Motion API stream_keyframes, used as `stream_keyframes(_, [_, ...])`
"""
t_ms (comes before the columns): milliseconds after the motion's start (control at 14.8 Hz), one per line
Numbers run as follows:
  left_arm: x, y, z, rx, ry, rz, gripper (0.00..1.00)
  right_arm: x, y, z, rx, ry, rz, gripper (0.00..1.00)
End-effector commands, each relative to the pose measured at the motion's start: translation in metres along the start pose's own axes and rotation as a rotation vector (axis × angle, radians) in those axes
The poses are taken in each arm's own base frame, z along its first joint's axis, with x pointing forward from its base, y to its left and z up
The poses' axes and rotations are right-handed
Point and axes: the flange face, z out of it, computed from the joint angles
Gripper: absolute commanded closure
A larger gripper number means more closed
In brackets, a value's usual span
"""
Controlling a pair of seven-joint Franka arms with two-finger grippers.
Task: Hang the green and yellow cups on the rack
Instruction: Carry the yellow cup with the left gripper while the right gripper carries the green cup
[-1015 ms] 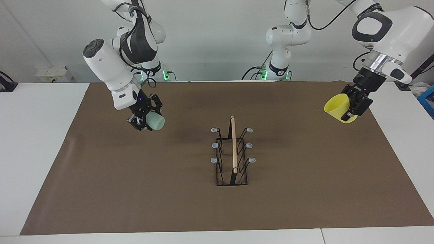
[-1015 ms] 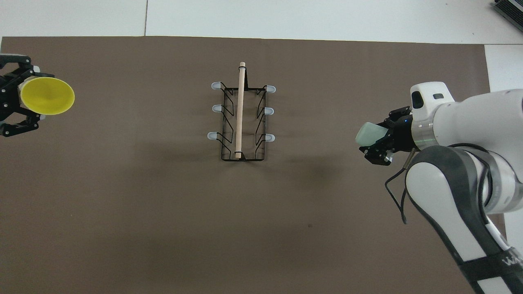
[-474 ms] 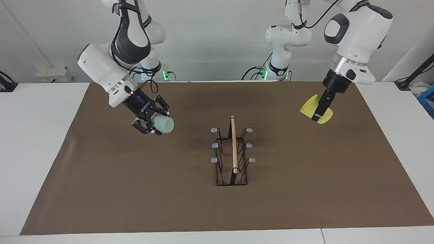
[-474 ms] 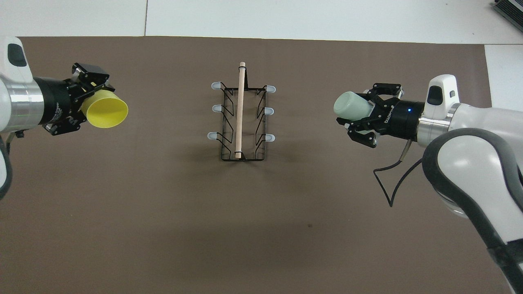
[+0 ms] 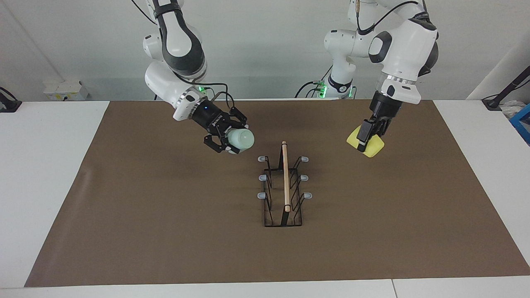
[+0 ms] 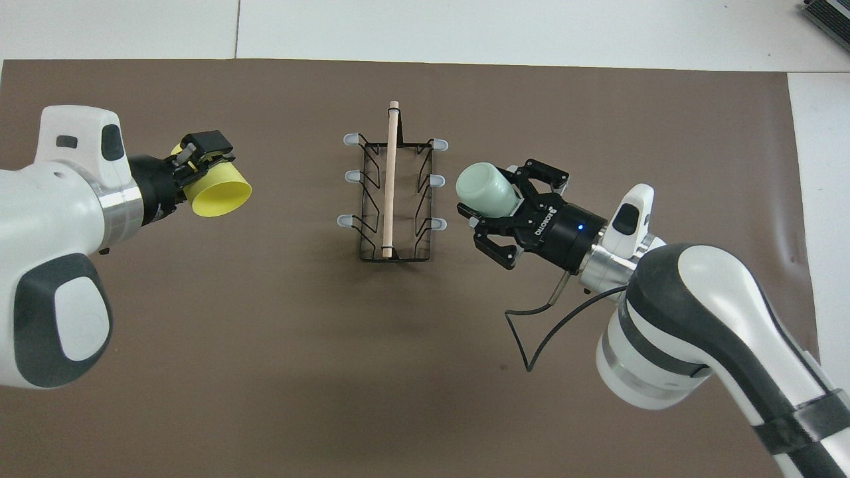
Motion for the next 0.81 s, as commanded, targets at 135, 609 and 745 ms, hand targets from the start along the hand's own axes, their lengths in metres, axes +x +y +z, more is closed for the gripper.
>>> stream_keyframes(135, [-0.045,-0.013,0.013,-0.102,0.110,0.070,1.00,-0.041,-0.021,0.015,-0.030,0.031,-0.019,0.90])
stream_keyframes(609, [-0.097,-0.001,0.078,-0.232,0.227,0.166,1.00,-0.055,-0.036,0.050,-0.088,0.099,-0.001,0.90])
stream_keyframes(745, [-0.112,0.003,0.092,-0.232,0.213,0.189,1.00,-0.044,-0.034,0.054,-0.091,0.117,-0.006,0.90])
